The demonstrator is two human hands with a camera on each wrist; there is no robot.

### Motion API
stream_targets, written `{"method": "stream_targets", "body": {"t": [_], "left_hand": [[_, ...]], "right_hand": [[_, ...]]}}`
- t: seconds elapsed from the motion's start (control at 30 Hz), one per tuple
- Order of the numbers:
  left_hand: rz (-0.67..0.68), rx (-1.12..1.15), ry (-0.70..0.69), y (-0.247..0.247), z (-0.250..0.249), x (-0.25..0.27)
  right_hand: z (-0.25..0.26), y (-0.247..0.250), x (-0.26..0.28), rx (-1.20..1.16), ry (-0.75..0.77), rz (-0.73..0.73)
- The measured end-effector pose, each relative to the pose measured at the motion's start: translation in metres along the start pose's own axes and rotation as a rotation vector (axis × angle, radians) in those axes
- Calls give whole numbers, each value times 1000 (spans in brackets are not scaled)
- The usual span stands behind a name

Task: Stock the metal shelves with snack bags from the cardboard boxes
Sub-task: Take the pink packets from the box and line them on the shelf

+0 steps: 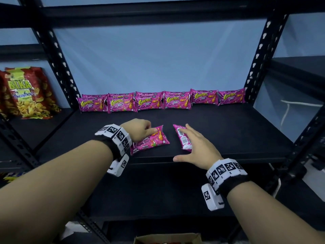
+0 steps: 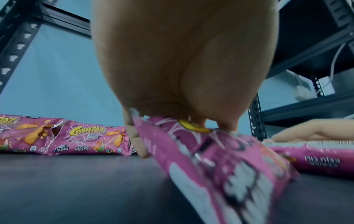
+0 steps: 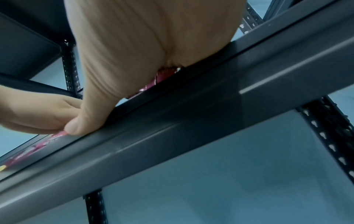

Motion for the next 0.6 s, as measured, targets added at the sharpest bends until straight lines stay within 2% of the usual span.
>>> {"method": "stream_targets", "body": {"t": [0.13,0.23,0.33,0.43,0.5,0.6], "left_hand": [[-102,58,-35,-10,-5,-1],[-59,54,-42,-34,-10,2],[-67,9,-22,-48,-12,6],[-97,33,-10,-49,-11,9],[-100,35,-9,-50,-10,11],[-106,43,-7,-50,-10,11]], "right_hand": [[-1,0,1,8,21,-22],[-2,-3,3,4,28,-34],[-3,2,6,-123,25,-185],[-2,16,9,-252,35,-419],[-6,28,13,-341,-47,-561],[-17,38,14,-391,-205,-631]]}}
Point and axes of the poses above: each hand's wrist, its own x-axis away from the middle knuckle, its own y-axis out of the back of the hand, z = x × y, the point moved 7 cm from there along -x, towards the middle knuckle, and after that the axes turned 4 degrees about y, right-handed, at the moved point
